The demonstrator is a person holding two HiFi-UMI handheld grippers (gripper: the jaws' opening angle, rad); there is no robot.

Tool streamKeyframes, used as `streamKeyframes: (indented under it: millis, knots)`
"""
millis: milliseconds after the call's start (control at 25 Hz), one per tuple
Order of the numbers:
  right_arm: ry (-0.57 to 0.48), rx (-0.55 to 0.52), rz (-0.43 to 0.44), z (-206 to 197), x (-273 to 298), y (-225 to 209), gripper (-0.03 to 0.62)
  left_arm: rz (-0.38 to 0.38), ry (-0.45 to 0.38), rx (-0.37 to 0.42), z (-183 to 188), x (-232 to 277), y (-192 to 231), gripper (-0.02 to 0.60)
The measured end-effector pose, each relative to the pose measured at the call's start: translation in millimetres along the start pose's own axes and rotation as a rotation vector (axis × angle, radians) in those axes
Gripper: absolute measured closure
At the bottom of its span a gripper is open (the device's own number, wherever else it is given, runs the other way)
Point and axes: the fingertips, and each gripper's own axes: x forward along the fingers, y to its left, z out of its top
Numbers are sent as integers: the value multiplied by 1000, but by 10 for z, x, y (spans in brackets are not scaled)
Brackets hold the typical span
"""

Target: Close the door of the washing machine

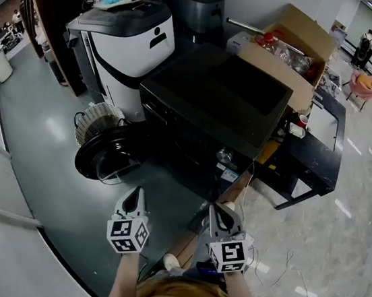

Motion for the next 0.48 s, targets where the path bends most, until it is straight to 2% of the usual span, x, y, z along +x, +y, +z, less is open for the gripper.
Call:
streamKeyframes:
  millis: [480]
  knots:
    - [-1, 34, 15, -17, 55, 25, 583, 14, 15, -5, -59, 29, 93, 557]
